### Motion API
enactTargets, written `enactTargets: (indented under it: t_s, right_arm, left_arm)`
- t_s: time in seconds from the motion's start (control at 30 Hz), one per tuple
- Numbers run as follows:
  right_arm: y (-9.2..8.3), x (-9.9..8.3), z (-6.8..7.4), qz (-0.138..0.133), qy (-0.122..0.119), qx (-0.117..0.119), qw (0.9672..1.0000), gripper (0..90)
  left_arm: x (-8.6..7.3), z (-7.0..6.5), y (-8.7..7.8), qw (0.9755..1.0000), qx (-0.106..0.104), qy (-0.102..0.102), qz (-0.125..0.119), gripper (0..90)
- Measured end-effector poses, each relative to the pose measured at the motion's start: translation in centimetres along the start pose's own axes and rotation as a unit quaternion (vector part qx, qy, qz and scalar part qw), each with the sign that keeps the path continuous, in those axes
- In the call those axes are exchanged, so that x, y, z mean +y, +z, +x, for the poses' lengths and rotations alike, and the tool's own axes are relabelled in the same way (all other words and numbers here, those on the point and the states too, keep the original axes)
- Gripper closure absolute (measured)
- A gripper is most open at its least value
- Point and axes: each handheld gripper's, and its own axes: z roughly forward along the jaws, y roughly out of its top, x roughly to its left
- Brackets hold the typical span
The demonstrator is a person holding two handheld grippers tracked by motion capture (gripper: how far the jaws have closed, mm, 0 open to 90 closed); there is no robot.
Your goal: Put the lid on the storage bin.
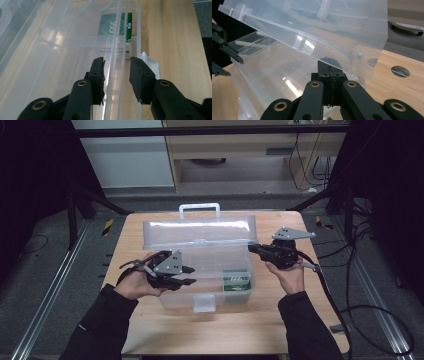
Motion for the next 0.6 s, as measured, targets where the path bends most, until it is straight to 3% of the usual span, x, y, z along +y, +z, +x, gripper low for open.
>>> enactTargets:
  t_s: [0.23, 0.4, 0.43, 0.6]
  right_arm:
    - [0.0, -0.3, 0.0, -0.004, -0.001, -0.002, 1.0, 90.0]
    - [0.0, -0.5, -0.1, -0.002, 0.001, -0.001, 1.0, 90.0]
    - [0.0, -0.5, -0.1, -0.002, 0.001, -0.001, 1.0, 90.0]
    - [0.0, -0.7, 0.0, 0.003, -0.001, 0.0, 1.0, 90.0]
  left_arm:
    - [-0.2, -0.4, 0.7, 0.9982, -0.012, -0.021, -0.054, 54.8]
    - [-0.5, -0.6, 0.7, 0.9938, -0.008, -0.064, -0.091, 49.5]
    - [-0.5, -0.6, 0.7, 0.9938, -0.008, -0.064, -0.091, 49.1]
    - [-1.2, -0.9, 0.6, 0.9886, 0.01, -0.099, -0.113, 47.0]
